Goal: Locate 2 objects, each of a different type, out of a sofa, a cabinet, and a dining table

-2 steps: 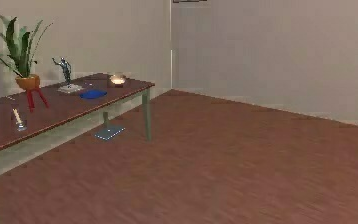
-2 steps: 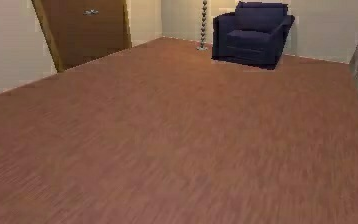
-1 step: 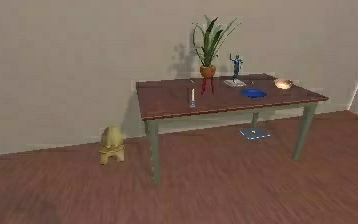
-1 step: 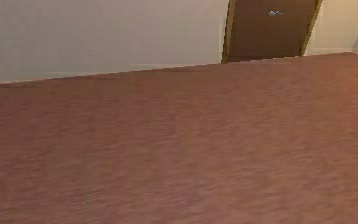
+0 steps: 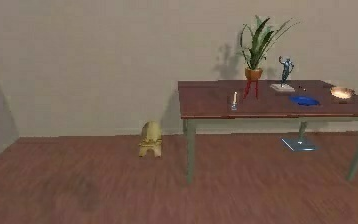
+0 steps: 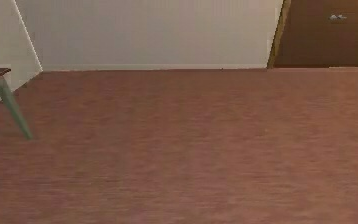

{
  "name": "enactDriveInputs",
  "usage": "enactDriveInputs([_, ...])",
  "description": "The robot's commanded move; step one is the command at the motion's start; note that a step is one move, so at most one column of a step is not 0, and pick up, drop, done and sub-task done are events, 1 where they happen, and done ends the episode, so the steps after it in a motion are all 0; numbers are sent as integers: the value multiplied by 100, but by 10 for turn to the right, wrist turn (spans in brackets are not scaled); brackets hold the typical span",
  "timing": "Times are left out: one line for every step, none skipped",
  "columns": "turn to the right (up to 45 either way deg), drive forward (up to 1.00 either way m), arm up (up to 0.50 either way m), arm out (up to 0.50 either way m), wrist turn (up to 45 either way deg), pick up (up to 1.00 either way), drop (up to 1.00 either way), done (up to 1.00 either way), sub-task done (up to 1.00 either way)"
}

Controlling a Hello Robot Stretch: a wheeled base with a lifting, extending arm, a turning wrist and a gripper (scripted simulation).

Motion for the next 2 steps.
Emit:
enactDriveInputs([0,60,0,0,0,0,0,0,0])
enactDriveInputs([330,0,0,0,0,0,0,0,0])
